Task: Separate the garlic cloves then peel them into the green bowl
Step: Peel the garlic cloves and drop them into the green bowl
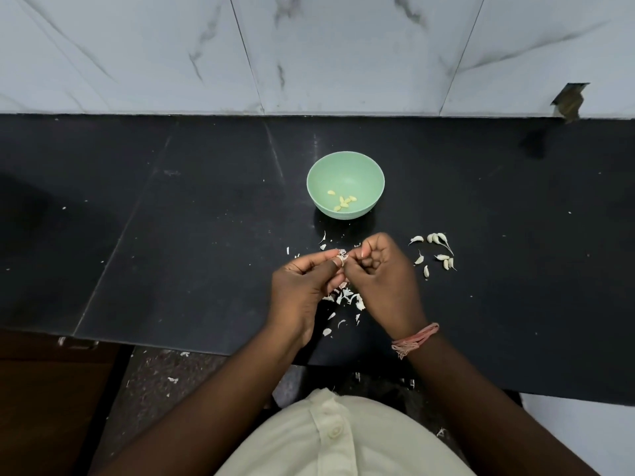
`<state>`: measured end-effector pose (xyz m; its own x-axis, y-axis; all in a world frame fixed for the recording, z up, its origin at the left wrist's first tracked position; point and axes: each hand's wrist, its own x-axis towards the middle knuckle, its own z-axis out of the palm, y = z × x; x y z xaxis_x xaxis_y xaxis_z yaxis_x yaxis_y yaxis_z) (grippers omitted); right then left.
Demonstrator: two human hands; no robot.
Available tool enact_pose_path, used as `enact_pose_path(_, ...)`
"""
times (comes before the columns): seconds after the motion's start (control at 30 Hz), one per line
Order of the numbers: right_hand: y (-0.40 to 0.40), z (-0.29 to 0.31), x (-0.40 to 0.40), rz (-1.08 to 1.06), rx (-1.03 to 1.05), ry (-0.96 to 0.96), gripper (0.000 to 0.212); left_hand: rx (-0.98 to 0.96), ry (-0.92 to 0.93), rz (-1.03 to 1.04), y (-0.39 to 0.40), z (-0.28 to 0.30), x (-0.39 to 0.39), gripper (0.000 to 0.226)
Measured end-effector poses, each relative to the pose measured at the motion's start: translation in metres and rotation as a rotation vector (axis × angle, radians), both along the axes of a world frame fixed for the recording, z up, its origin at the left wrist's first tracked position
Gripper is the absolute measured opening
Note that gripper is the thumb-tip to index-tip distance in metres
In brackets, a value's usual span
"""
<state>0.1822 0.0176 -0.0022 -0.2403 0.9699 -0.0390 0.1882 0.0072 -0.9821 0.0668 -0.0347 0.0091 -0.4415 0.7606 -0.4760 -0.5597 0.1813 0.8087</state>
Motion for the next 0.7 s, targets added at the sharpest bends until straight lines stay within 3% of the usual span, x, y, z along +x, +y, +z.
enact_pose_path(0.37,0.005,-0.005,0.002,0.013,-0.085,0.063,0.032,-0.032,-0.055,-0.103,0.000,0.010,-0.004,0.011)
enact_pose_path(0.7,-0.005,0.000,-0.001,0.017,-0.028,0.047,0.030,-0.050,-0.116,-0.131,0.003,0.009,-0.005,0.008)
